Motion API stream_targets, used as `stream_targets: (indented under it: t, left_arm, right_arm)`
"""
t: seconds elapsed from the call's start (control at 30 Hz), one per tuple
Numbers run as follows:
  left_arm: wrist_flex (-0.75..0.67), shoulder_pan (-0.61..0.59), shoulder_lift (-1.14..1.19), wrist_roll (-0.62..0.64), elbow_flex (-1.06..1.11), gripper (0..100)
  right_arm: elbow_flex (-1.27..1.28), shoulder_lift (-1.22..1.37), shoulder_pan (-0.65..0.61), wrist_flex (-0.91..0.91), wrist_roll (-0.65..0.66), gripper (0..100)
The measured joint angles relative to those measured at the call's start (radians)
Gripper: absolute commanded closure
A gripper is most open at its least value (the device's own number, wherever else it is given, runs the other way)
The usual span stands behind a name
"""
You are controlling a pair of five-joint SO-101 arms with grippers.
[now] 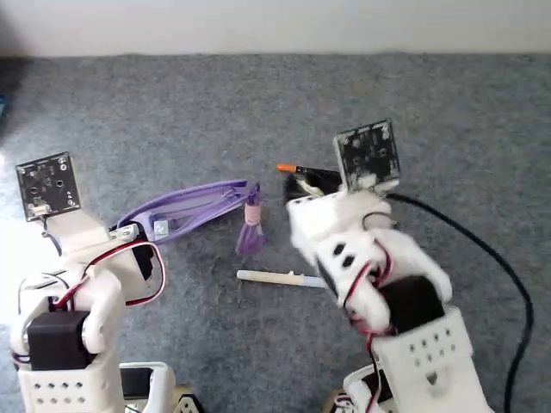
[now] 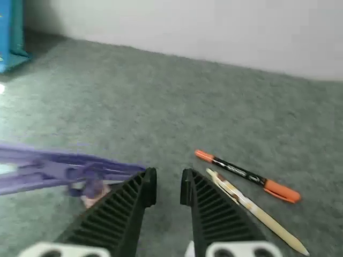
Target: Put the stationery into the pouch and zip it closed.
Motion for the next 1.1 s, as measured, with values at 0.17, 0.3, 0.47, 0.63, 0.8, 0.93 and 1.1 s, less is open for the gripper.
stream_targets:
  t: [0.17,0.3,0.47,0.63,0.8,0.93,1.1]
  left_arm:
    - [0.0,0.0,0.0,0.0,0.0,99]
    - [0.0,0.0,0.0,0.0,0.0,99]
    - [0.0,0.0,0.0,0.0,0.0,99]
    - [0.0,0.0,0.0,0.0,0.0,99]
    - [0.0,0.0,0.0,0.0,0.0,99]
    - [0.0,0.0,0.0,0.0,0.0,99]
    - [0.0,0.0,0.0,0.0,0.0,99]
  right_arm:
    - [0.0,0.167,0.087,0.025,0.132,89.8]
    - [0.0,0.316,0.109,0.029,0.245,79.4]
    - [0.0,0.488,0.107,0.107,0.364,76.2]
    - [0.0,0.611,0.109,0.137,0.442,76.1]
    - [-0.003,0.724,0.107,0.118,0.526,76.1]
    - [-0.078,0.838,0.11,0.11,0.548,76.0]
    - [-0.207,1.003,0.112,0.12,0.554,76.0]
